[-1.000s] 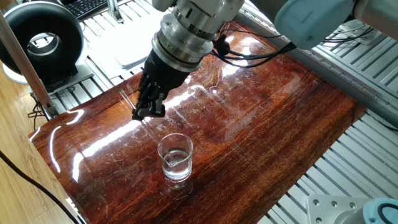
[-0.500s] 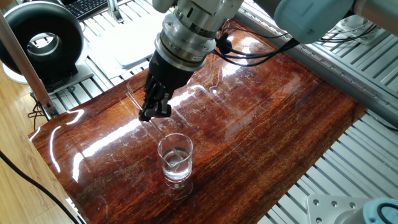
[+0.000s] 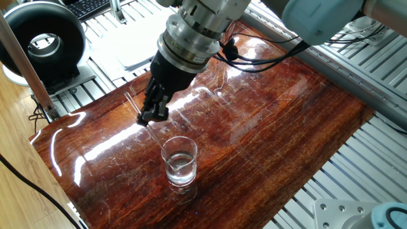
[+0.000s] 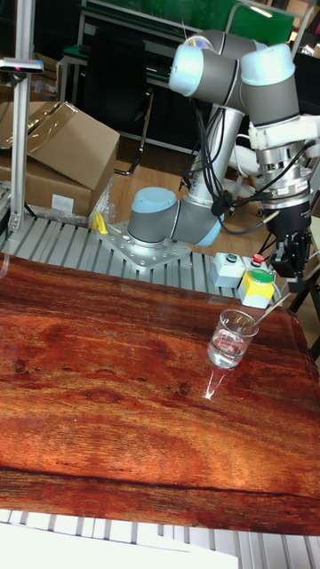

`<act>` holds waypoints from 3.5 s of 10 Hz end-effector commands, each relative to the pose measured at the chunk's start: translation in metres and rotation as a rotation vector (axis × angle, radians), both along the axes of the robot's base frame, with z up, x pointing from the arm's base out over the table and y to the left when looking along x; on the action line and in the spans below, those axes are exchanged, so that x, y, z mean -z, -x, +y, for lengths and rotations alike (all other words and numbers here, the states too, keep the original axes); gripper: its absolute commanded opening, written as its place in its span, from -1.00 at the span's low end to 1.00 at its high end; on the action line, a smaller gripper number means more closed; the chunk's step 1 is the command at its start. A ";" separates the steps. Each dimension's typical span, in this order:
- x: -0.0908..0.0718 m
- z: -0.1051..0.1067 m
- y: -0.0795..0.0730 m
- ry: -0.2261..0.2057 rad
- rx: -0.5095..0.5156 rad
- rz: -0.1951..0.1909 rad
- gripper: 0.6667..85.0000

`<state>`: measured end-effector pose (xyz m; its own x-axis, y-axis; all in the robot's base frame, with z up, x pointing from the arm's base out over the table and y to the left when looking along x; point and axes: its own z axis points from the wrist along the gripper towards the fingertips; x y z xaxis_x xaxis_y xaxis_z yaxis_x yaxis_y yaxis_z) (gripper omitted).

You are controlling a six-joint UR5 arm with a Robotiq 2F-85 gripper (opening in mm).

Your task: Stir the beaker with a glass rod

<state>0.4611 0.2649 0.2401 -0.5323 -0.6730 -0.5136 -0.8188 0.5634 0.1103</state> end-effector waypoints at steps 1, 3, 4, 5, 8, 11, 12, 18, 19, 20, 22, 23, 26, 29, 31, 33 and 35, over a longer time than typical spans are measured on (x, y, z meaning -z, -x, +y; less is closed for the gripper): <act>0.005 -0.021 -0.010 0.087 -0.081 -0.076 -0.99; 0.011 -0.044 -0.006 0.178 -0.134 -0.086 -0.99; 0.011 -0.041 0.001 0.152 -0.110 -0.051 -0.99; 0.008 -0.029 0.006 0.088 -0.059 -0.009 -0.99; 0.007 -0.011 0.010 -0.002 0.017 0.025 -0.99; 0.000 0.007 0.005 -0.095 0.087 0.039 -0.99; -0.002 0.007 -0.002 -0.093 0.088 0.016 -0.99; 0.011 -0.027 -0.006 0.078 -0.037 -0.065 -0.99; 0.013 -0.026 0.000 0.061 -0.019 -0.041 -0.99; 0.015 -0.026 0.008 0.046 0.000 -0.010 -0.99; 0.015 -0.022 0.017 0.002 0.050 0.028 -0.99; 0.011 -0.014 0.017 -0.040 0.081 0.045 -0.99; 0.005 -0.006 0.001 -0.070 0.112 0.018 -0.99; 0.014 -0.033 -0.012 0.079 0.003 -0.081 -0.99; 0.017 -0.042 -0.003 0.107 -0.016 -0.052 -0.99; 0.013 -0.028 0.010 0.019 0.060 0.034 -0.99; 0.006 -0.013 0.014 -0.071 0.127 0.083 -0.99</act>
<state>0.4539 0.2384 0.2250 -0.5866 -0.6457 -0.4888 -0.7778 0.6172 0.1181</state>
